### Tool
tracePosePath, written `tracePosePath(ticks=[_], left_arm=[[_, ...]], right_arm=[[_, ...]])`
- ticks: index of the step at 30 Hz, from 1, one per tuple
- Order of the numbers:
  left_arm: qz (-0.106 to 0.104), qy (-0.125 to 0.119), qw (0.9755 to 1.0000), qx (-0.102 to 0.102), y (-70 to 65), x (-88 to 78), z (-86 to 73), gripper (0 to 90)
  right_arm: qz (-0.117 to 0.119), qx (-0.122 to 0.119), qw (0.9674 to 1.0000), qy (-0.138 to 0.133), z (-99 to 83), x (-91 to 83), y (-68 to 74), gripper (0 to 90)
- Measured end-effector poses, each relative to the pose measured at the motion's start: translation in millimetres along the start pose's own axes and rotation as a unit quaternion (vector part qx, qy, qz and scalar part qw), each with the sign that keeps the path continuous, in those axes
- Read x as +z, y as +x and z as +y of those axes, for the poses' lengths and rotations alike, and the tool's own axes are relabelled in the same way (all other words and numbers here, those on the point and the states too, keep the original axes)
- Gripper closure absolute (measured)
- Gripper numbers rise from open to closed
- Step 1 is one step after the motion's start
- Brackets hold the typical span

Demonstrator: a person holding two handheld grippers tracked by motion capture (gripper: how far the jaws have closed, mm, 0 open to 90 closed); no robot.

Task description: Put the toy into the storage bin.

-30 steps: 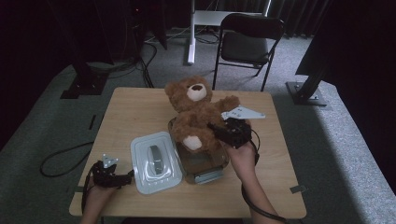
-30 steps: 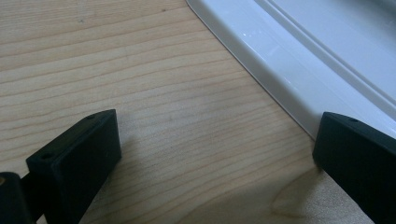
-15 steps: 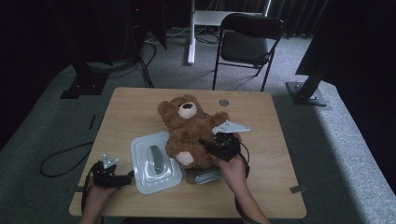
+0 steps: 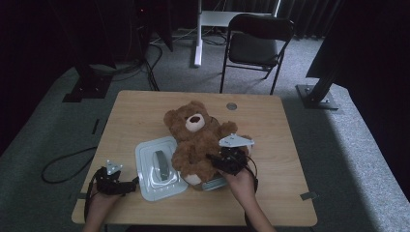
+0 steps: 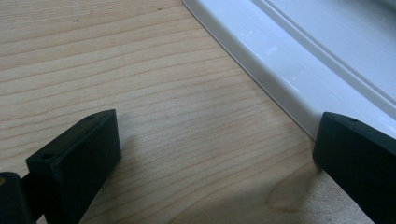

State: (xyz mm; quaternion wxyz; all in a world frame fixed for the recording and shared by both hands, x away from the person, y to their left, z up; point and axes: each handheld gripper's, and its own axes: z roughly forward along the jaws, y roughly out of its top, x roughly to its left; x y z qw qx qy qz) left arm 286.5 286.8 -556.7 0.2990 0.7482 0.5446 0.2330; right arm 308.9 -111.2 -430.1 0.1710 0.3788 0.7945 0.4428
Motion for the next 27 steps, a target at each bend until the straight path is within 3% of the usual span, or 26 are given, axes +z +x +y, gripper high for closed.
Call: tracePosePath(ticks=[6,11,15,18,22,27], left_arm=[[0.0,0.002,1.0,0.003,0.1,-0.6,-0.3,1.6],[-0.001,0.001,1.0,0.002,-0.3,-0.6,-0.5,1.6],[-0.001,0.002,1.0,0.003,-0.1,-0.7,-0.5,1.6],[-0.001,0.002,1.0,0.002,-0.2,-0.7,-0.5,1.5],[-0.001,0.0,1.0,0.001,-0.4,-0.5,-0.6,1.6],[-0.001,0.001,1.0,0.001,-0.3,-0.6,-0.5,1.6]], right_arm=[[-0.002,-0.004,1.0,0.005,-4.5,2.5,1.6,59.1],[-0.004,0.004,1.0,0.007,-2.1,-2.7,4.1,44.9],[-0.001,0.014,0.9999,0.004,7.1,-13.4,4.7,35.2],[0.004,0.019,0.9998,0.001,14.7,-18.3,4.2,33.6],[0.006,0.025,0.9994,-0.024,24.3,-25.7,3.1,33.5],[0.005,0.03,0.9987,-0.041,47.0,-31.3,0.5,24.4]])
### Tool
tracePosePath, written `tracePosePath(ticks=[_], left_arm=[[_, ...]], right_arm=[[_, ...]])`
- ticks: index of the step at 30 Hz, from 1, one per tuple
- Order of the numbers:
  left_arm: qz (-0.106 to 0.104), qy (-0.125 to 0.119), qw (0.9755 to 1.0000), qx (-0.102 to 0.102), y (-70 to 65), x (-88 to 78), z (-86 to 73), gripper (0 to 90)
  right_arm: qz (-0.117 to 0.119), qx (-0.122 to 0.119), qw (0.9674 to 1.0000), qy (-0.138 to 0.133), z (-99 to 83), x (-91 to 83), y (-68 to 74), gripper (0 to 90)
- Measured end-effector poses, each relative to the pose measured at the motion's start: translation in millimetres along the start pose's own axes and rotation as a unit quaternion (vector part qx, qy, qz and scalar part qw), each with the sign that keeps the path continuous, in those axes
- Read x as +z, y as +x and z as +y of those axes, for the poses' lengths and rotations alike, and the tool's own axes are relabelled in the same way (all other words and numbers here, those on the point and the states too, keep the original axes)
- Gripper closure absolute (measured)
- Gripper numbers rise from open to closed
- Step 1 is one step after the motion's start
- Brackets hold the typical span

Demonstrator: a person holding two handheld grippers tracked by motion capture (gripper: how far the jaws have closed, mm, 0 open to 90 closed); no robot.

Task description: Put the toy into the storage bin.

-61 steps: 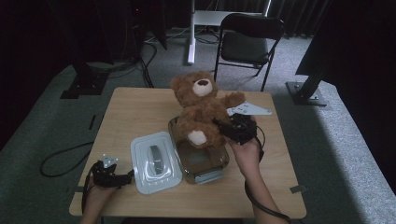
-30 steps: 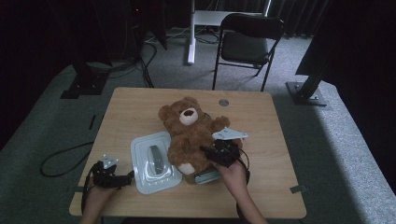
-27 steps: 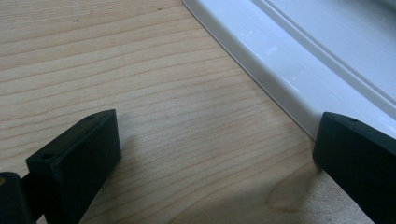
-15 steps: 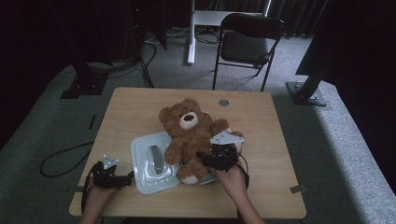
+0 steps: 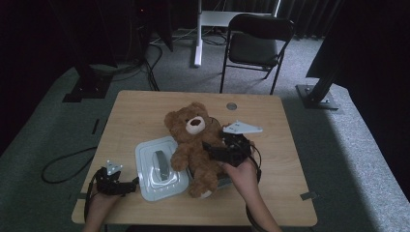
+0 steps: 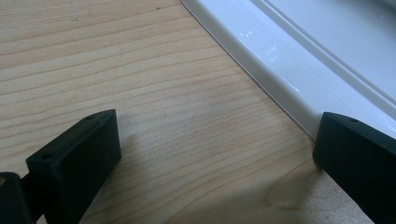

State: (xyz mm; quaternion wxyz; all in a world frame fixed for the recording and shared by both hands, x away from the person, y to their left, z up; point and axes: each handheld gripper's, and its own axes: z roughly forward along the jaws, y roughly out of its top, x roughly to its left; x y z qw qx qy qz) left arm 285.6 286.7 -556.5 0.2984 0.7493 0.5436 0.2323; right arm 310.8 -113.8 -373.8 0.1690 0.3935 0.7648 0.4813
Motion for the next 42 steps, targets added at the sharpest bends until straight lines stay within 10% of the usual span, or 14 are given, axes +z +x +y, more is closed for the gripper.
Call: tracePosePath(ticks=[18,25,42], left_arm=[[-0.001,0.0,1.0,0.001,-0.2,-0.3,-0.4,1.6],[-0.001,-0.001,1.0,0.001,-0.2,-0.4,-0.5,1.6],[-0.002,-0.001,1.0,0.002,-0.5,-0.8,-1.1,1.6]], right_arm=[[0.027,0.049,0.9983,0.019,55.5,60.2,-14.5,12.1],[0.012,0.034,0.9984,0.043,70.1,78.8,-7.9,13.5],[-0.013,-0.008,0.9943,0.105,48.7,99.3,-11.6,28.6]])
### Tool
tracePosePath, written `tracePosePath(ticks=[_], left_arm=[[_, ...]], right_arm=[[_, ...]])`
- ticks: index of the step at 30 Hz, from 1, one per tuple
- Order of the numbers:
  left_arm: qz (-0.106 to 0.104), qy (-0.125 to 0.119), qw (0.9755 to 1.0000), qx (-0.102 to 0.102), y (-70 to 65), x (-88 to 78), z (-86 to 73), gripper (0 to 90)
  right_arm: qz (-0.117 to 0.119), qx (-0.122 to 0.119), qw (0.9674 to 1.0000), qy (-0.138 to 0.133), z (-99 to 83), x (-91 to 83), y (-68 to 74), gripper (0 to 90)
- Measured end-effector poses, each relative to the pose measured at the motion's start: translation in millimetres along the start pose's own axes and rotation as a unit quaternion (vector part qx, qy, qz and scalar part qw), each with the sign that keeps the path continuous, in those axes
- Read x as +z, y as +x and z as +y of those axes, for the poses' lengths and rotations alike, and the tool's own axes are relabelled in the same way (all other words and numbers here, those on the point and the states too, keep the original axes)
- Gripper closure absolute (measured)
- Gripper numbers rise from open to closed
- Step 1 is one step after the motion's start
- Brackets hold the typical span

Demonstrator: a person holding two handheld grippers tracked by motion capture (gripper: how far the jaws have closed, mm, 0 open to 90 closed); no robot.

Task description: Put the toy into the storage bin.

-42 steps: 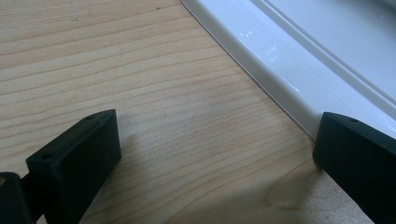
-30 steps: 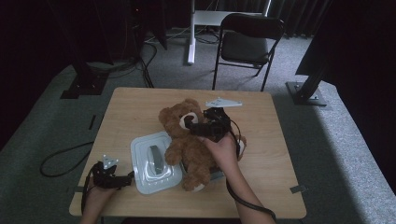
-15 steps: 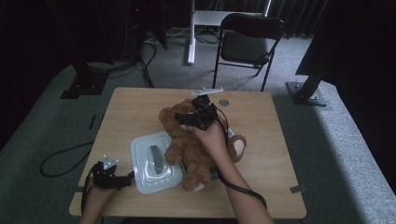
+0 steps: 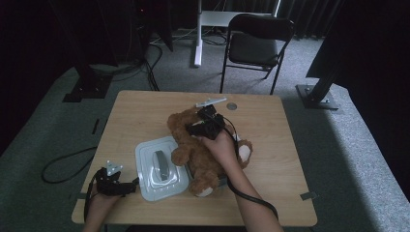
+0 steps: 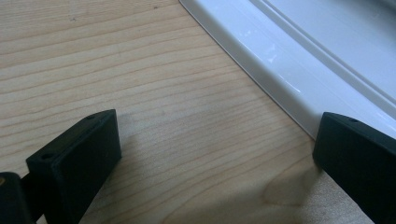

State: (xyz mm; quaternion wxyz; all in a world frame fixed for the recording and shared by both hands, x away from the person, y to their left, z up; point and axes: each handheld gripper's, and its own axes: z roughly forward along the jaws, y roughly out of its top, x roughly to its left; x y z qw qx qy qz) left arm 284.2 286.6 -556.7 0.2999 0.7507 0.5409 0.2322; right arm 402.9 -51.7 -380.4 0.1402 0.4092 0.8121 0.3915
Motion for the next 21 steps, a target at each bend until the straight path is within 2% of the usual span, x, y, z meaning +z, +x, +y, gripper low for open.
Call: tracePosePath(ticks=[5,7,14,18,21], left_arm=[[0.0,0.0,1.0,0.0,0.0,0.0,0.0,1.6],[0.0,0.0,1.0,0.0,-0.1,-0.1,-0.1,1.6],[-0.001,0.001,1.0,0.0,-0.3,-0.3,-0.2,1.6],[-0.001,0.001,1.0,0.0,-0.4,-0.3,-0.2,1.6],[-0.001,0.001,1.0,0.0,-0.4,-0.3,-0.2,1.6]], right_arm=[[0.0,0.009,1.0,0.002,-7.8,1.2,-1.8,29.9],[-0.002,0.006,1.0,0.004,-11.2,2.9,-1.8,30.4],[0.004,0.017,0.9996,0.02,-19.3,9.6,-7.4,31.3],[-0.016,-0.005,0.9986,0.049,-23.8,20.0,-3.2,32.0],[-0.02,-0.015,0.9976,0.065,-23.7,25.9,-2.1,32.0]])
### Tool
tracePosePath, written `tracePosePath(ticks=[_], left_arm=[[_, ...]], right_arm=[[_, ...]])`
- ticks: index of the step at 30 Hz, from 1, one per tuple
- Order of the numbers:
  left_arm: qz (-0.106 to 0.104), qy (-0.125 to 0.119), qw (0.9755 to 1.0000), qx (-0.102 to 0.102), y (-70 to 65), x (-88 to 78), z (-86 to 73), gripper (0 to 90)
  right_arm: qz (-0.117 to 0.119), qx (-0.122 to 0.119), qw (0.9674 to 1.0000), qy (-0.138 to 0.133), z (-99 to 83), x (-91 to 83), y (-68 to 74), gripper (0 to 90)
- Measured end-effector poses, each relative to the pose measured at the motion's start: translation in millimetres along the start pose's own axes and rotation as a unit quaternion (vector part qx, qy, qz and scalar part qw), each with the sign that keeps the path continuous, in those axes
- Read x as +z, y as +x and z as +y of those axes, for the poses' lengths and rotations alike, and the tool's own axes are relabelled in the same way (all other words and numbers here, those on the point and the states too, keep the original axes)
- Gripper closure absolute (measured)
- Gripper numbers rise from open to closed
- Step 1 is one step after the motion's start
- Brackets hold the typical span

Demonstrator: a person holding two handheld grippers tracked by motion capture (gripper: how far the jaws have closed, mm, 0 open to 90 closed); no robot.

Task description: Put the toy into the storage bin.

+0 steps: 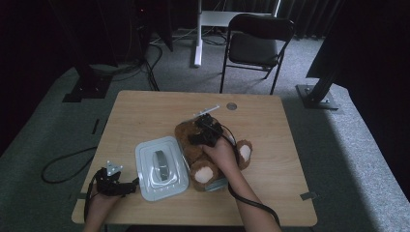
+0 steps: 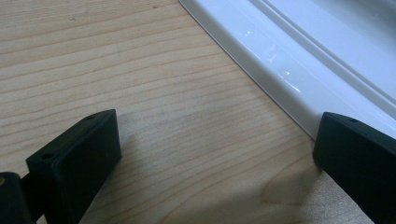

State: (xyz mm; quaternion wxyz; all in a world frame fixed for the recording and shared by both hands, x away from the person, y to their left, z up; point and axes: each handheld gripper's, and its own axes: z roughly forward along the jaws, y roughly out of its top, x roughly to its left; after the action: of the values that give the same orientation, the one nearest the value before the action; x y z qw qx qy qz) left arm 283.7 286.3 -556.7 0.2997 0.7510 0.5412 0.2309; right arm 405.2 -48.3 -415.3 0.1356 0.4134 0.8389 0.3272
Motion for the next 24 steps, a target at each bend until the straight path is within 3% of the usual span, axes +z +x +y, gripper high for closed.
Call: tracePosePath(ticks=[1,5,8,14,19,24], left_arm=[[0.0,0.0,1.0,0.0,0.0,0.0,0.0,1.6],[0.0,0.0,1.0,0.0,0.0,0.0,0.0,1.6],[0.0,0.0,1.0,0.0,0.0,0.1,0.0,1.6],[0.0,0.0,1.0,0.0,0.0,0.0,0.0,1.6],[0.0,0.0,1.0,0.0,0.0,0.0,0.0,1.6],[0.0,0.0,1.0,0.0,0.0,0.0,0.0,1.6]], right_arm=[[-0.005,-0.007,0.9997,0.024,0.7,7.8,2.0,32.1],[-0.014,-0.019,0.9965,0.08,-2.3,32.1,5.9,32.1],[-0.013,-0.016,0.9946,0.102,-2.8,42.3,6.1,32.2],[-0.014,-0.019,0.9949,0.098,-2.6,41.5,6.1,30.8],[-0.029,-0.011,0.9965,0.077,-0.2,30.9,8.9,28.9],[-0.015,-0.006,0.9984,0.054,2.5,16.2,10.0,29.0]])
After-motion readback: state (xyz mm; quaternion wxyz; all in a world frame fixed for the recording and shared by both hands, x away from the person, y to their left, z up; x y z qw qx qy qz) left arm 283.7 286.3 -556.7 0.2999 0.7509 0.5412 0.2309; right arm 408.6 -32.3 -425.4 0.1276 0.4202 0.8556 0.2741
